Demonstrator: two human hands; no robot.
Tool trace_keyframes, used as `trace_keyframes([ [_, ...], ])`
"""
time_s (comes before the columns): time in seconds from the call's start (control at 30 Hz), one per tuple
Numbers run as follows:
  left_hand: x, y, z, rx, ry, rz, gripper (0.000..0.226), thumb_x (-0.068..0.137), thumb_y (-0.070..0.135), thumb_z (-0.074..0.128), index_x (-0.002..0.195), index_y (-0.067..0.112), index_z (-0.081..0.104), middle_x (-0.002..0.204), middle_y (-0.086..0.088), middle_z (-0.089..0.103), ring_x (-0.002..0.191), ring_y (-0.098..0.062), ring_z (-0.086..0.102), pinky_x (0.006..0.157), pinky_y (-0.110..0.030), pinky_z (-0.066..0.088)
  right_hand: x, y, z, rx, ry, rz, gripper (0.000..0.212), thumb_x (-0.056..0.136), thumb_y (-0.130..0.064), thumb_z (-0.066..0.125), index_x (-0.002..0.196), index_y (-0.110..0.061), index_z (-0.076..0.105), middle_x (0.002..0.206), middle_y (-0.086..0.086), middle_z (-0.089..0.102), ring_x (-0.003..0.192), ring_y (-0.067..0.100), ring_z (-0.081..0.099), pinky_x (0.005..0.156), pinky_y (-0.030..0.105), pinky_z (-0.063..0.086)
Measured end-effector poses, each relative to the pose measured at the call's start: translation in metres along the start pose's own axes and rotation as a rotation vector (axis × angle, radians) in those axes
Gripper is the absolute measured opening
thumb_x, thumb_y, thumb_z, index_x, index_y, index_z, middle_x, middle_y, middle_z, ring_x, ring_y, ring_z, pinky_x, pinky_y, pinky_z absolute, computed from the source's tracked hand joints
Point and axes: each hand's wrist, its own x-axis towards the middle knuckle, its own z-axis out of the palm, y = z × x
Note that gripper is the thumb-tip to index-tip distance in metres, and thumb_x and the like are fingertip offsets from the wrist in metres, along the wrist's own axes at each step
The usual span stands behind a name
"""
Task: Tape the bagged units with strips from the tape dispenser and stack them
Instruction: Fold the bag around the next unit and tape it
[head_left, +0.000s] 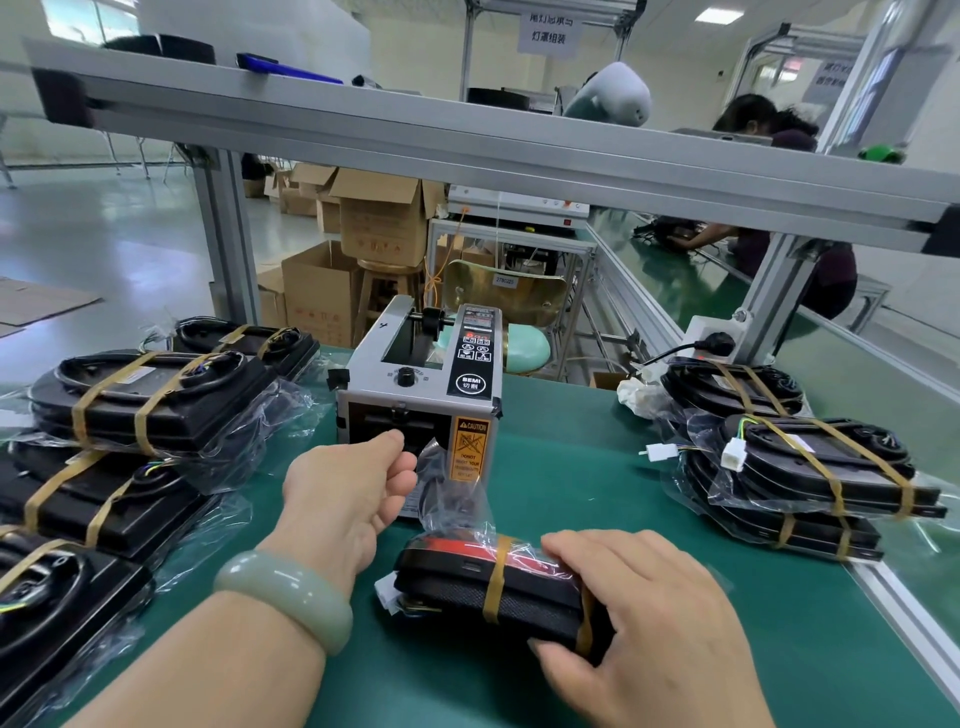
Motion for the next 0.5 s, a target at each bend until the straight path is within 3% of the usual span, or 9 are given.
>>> trace_keyframes([
  [0.17, 0.005, 0.003, 0.006, -0.028, 0.037, -0.018, 0.016, 0.086, 0.02, 0.066, 0.095, 0.007, 0.066, 0.069, -0.003, 0.069, 0.043, -0.004, 0.056, 0.033, -0.014, 0.039, 0.0, -0.001, 0.0, 0.003, -0.003, 0.0, 0.055, 0.039, -0.043, 0.072, 0.092, -0.028, 0.07, 0.083, -0.014, 0.067, 0.068, 0.018, 0.063, 0.058, 0.032, 0.054],
  [0.3, 0.005, 0.0, 0.007, -0.005, 0.072, -0.012, 0.011, 0.087, 0.018, 0.061, 0.086, 0.008, 0.066, 0.066, 0.0, 0.065, 0.048, -0.005, 0.053, 0.037, -0.017, 0.038, 0.0, -0.001, 0.0, -0.007, 0.0, 0.001, 0.055, 0.039, -0.044, 0.071, 0.092, -0.029, 0.07, 0.084, -0.014, 0.067, 0.068, 0.019, 0.063, 0.058, 0.032, 0.054],
  [0.4, -0.007, -0.001, 0.0, -0.057, -0.01, -0.045, 0.014, 0.089, 0.017, 0.06, 0.077, 0.01, 0.062, 0.061, 0.002, 0.063, 0.049, -0.005, 0.052, 0.043, -0.017, 0.041, 0.0, -0.001, 0.0, -0.01, 0.006, 0.009, 0.055, 0.039, -0.044, 0.071, 0.091, -0.028, 0.071, 0.083, -0.013, 0.067, 0.067, 0.019, 0.063, 0.058, 0.033, 0.054],
  [0.5, -0.03, -0.003, -0.017, -0.072, -0.141, -0.015, 0.016, 0.089, 0.019, 0.061, 0.074, 0.013, 0.062, 0.052, 0.004, 0.062, 0.042, -0.003, 0.053, 0.037, -0.015, 0.042, 0.0, -0.001, 0.001, -0.009, 0.007, 0.038, 0.057, 0.039, -0.044, 0.071, 0.092, -0.026, 0.072, 0.084, -0.012, 0.068, 0.067, 0.02, 0.063, 0.058, 0.034, 0.055],
])
